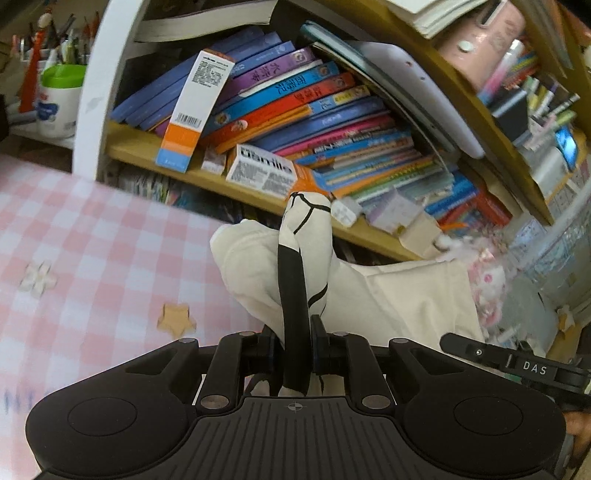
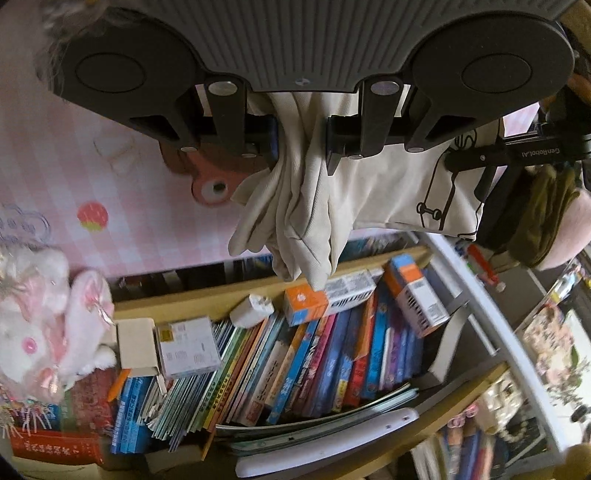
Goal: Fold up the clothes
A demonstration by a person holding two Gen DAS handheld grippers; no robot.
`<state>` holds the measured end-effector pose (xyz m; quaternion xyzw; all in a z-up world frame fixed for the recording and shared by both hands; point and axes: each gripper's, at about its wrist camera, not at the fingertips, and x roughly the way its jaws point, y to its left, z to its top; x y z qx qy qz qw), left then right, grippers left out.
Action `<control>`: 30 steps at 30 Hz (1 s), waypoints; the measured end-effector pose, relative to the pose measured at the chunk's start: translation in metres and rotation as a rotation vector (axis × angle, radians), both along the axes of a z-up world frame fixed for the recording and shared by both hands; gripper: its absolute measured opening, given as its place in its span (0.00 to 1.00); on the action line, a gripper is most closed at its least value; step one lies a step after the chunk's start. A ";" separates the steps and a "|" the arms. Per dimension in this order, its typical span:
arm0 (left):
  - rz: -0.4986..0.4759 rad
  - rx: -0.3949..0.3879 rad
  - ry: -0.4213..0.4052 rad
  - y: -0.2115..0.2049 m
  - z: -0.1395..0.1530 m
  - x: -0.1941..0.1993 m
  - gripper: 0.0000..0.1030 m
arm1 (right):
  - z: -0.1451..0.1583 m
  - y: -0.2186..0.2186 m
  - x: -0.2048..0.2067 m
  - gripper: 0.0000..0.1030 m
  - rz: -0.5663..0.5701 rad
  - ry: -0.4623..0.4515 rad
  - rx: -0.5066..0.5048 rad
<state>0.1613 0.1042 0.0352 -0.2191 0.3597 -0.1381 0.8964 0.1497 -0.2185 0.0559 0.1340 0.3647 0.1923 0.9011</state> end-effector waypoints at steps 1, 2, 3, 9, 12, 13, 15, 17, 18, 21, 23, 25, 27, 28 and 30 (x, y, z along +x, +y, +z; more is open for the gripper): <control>0.001 0.000 -0.001 -0.001 -0.001 0.010 0.15 | -0.002 0.001 0.010 0.20 -0.005 0.000 0.002; 0.004 -0.002 -0.002 -0.001 -0.002 0.021 0.15 | -0.004 0.001 0.020 0.20 -0.009 0.001 0.003; 0.008 -0.005 -0.002 -0.001 -0.003 0.030 0.15 | -0.006 0.002 0.030 0.20 -0.012 0.002 0.004; 0.020 -0.030 -0.007 0.004 -0.015 0.075 0.15 | -0.020 0.007 0.079 0.20 -0.035 0.015 0.023; 0.025 -0.058 -0.008 0.008 -0.026 0.089 0.15 | -0.029 0.007 0.095 0.20 -0.048 0.020 0.037; 0.031 -0.069 -0.004 0.010 -0.030 0.092 0.15 | -0.032 0.007 0.099 0.20 -0.052 0.023 0.042; 0.043 -0.092 0.004 0.014 -0.039 0.099 0.15 | -0.040 0.006 0.107 0.20 -0.058 0.031 0.054; 0.056 -0.105 0.011 0.016 -0.048 0.104 0.15 | -0.050 0.004 0.114 0.21 -0.060 0.044 0.068; 0.061 -0.103 0.024 0.017 -0.054 0.106 0.15 | -0.055 0.003 0.117 0.21 -0.061 0.051 0.074; 0.089 -0.121 0.047 0.022 -0.066 0.106 0.21 | -0.070 -0.001 0.125 0.23 -0.076 0.083 0.089; 0.110 -0.143 0.057 0.027 -0.073 0.105 0.25 | -0.080 -0.004 0.129 0.27 -0.093 0.104 0.099; 0.121 -0.143 0.063 0.028 -0.076 0.105 0.30 | -0.086 -0.009 0.129 0.35 -0.112 0.121 0.129; 0.139 -0.132 0.070 0.030 -0.078 0.103 0.41 | -0.091 -0.015 0.129 0.40 -0.132 0.137 0.164; 0.147 -0.123 0.067 0.030 -0.077 0.101 0.43 | -0.094 -0.017 0.128 0.41 -0.142 0.145 0.182; 0.166 -0.098 0.062 0.029 -0.074 0.099 0.52 | -0.097 -0.021 0.128 0.42 -0.156 0.156 0.199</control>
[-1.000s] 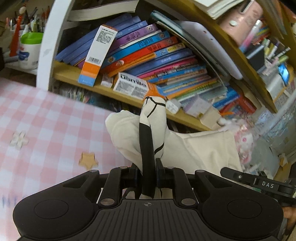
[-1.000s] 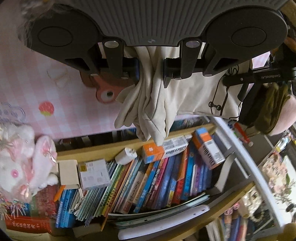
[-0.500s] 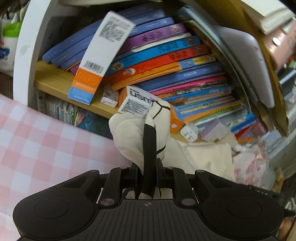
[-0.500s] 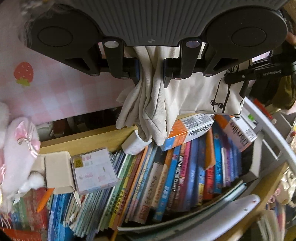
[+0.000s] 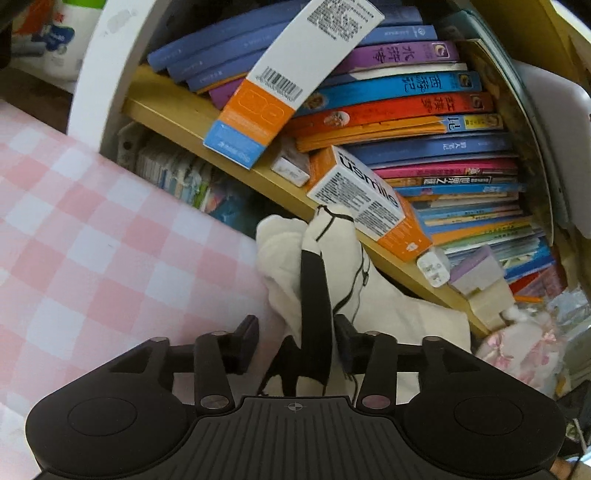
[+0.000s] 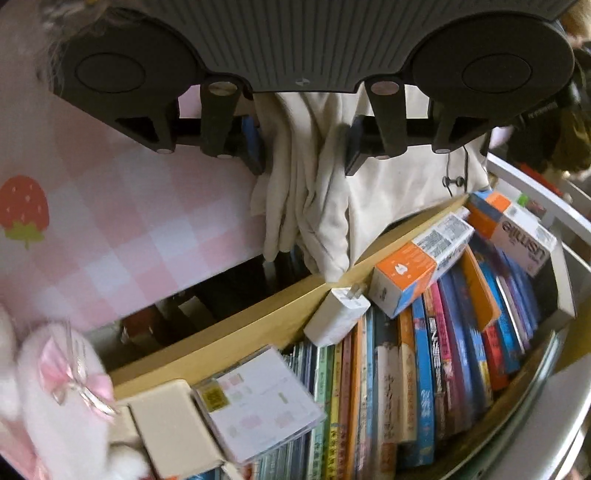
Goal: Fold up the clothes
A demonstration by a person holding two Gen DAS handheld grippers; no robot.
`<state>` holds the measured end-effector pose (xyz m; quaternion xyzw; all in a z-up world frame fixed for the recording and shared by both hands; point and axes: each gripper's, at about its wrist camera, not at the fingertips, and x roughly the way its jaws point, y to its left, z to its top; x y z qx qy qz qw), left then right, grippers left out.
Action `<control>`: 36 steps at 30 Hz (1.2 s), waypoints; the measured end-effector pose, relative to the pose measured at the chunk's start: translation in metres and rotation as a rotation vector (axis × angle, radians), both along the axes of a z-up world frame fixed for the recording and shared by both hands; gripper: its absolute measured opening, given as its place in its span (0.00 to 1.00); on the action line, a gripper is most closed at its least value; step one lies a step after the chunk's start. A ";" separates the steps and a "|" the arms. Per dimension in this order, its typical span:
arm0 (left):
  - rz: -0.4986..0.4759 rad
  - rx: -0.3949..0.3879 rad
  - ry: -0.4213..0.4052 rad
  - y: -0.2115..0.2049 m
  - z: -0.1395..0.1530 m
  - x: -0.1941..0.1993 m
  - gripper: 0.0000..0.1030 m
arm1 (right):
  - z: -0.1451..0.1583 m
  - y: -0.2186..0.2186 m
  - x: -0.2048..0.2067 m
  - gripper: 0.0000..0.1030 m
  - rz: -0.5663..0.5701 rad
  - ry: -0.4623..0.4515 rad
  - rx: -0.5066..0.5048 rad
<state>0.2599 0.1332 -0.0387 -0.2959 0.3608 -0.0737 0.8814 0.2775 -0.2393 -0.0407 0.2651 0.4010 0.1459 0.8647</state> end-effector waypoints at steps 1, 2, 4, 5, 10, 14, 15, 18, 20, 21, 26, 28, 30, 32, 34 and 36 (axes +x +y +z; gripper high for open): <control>0.012 0.018 0.002 -0.001 0.002 -0.001 0.55 | 0.002 0.000 -0.001 0.44 0.001 0.001 -0.011; 0.028 0.040 0.004 -0.001 0.005 -0.003 0.60 | 0.003 0.001 -0.001 0.46 0.001 0.002 -0.022; 0.048 0.065 -0.006 0.002 0.012 -0.010 0.63 | 0.008 0.001 -0.003 0.53 0.001 0.001 -0.049; 0.057 0.076 -0.011 0.003 0.016 -0.014 0.64 | 0.012 0.001 -0.006 0.55 -0.001 -0.006 -0.062; 0.084 0.150 -0.038 0.000 0.034 -0.041 0.67 | 0.032 0.000 -0.027 0.74 0.004 -0.064 -0.121; 0.086 0.222 -0.047 -0.014 0.047 -0.068 0.70 | 0.044 0.005 -0.051 0.82 0.009 -0.120 -0.208; 0.084 0.238 -0.051 -0.019 0.050 -0.076 0.70 | 0.047 0.006 -0.058 0.83 0.011 -0.134 -0.229; 0.076 0.287 -0.064 -0.033 0.056 -0.099 0.71 | 0.053 0.011 -0.079 0.86 0.012 -0.164 -0.285; 0.072 0.315 -0.070 -0.042 0.059 -0.114 0.72 | 0.056 0.016 -0.093 0.89 0.013 -0.182 -0.316; 0.075 0.328 -0.068 -0.046 0.061 -0.120 0.73 | 0.057 0.018 -0.101 0.90 0.017 -0.192 -0.333; 0.103 0.382 -0.062 -0.062 0.065 -0.152 0.76 | 0.063 0.030 -0.140 0.93 0.048 -0.259 -0.422; 0.104 0.403 -0.057 -0.069 0.067 -0.162 0.76 | 0.065 0.034 -0.156 0.96 0.061 -0.291 -0.456; 0.107 0.434 -0.060 -0.077 0.068 -0.173 0.77 | 0.066 0.037 -0.171 0.97 0.073 -0.310 -0.476; 0.111 0.476 -0.071 -0.085 0.069 -0.185 0.79 | 0.066 0.040 -0.184 0.98 0.081 -0.321 -0.490; 0.119 0.531 -0.094 -0.094 0.071 -0.197 0.85 | 0.066 0.041 -0.196 1.00 0.082 -0.320 -0.498; 0.117 0.576 -0.109 -0.101 0.072 -0.207 0.89 | 0.066 0.040 -0.205 1.00 0.073 -0.310 -0.497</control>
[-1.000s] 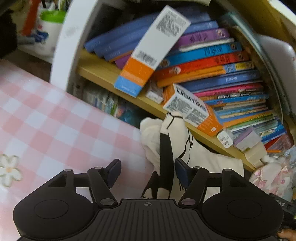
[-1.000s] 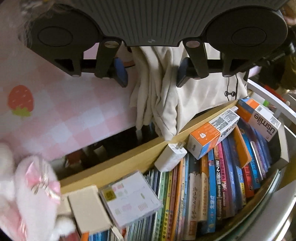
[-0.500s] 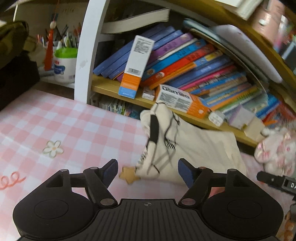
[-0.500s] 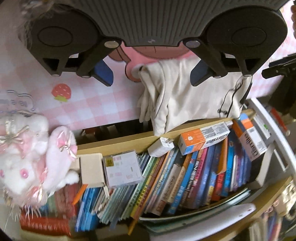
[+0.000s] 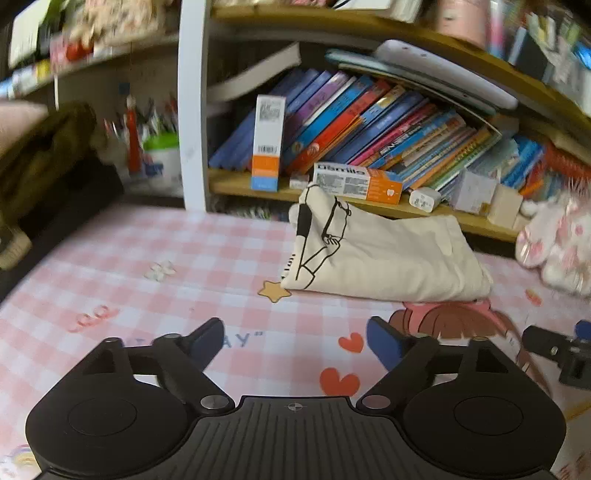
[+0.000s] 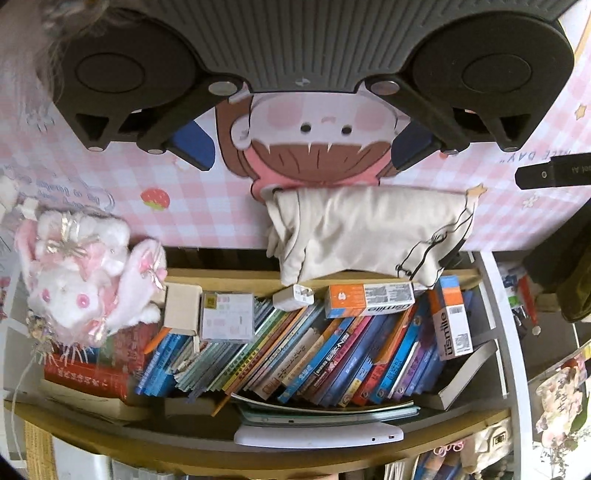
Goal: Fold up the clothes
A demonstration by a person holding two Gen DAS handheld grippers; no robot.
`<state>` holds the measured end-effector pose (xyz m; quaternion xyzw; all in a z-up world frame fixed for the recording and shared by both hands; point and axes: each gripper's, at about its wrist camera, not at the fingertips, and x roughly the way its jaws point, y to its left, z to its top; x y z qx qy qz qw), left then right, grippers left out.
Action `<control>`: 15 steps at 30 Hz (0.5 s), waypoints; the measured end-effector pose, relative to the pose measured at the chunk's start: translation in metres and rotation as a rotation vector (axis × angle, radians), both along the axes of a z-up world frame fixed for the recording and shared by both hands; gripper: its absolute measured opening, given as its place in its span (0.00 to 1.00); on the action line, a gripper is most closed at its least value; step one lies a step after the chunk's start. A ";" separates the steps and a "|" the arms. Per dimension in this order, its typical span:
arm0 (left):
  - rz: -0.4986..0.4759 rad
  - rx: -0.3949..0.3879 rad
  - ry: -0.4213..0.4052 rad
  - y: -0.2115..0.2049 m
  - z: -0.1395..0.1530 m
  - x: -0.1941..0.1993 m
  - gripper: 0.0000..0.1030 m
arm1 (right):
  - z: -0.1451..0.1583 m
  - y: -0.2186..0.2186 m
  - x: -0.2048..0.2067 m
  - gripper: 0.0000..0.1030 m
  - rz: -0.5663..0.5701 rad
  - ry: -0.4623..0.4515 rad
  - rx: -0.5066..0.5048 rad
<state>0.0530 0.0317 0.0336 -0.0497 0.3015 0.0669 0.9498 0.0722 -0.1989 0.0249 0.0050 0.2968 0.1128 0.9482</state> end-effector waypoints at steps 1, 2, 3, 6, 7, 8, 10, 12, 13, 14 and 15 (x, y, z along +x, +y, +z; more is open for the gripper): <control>-0.003 0.013 -0.002 -0.003 0.001 -0.004 0.89 | 0.000 -0.001 -0.005 1.00 -0.011 0.006 0.002; -0.006 0.025 -0.005 -0.006 0.002 -0.008 0.91 | -0.001 -0.002 -0.009 1.00 -0.019 0.011 0.005; -0.006 0.026 -0.003 -0.008 0.002 -0.012 0.92 | -0.002 -0.003 -0.014 1.00 -0.026 0.015 0.007; -0.001 0.023 0.010 -0.013 0.002 -0.021 0.93 | -0.003 -0.006 -0.026 1.00 -0.043 0.020 0.004; 0.000 0.025 0.014 -0.014 0.002 -0.024 0.93 | -0.004 -0.006 -0.030 1.00 -0.046 0.020 0.001; 0.000 0.030 0.020 -0.017 0.001 -0.027 0.93 | -0.004 -0.006 -0.033 1.00 -0.048 0.020 -0.005; -0.005 0.042 0.032 -0.020 -0.002 -0.034 0.94 | -0.005 -0.007 -0.041 1.00 -0.051 0.019 -0.012; -0.003 0.048 0.044 -0.021 -0.004 -0.040 0.94 | -0.005 -0.008 -0.048 1.00 -0.054 0.018 -0.015; 0.001 0.046 0.051 -0.022 -0.005 -0.042 0.94 | -0.005 -0.009 -0.052 1.00 -0.055 0.019 -0.017; 0.006 0.043 0.056 -0.021 -0.006 -0.045 0.94 | -0.006 -0.009 -0.055 1.00 -0.056 0.020 -0.019; 0.009 0.039 0.059 -0.021 -0.007 -0.048 0.94 | -0.007 -0.009 -0.058 1.00 -0.057 0.022 -0.021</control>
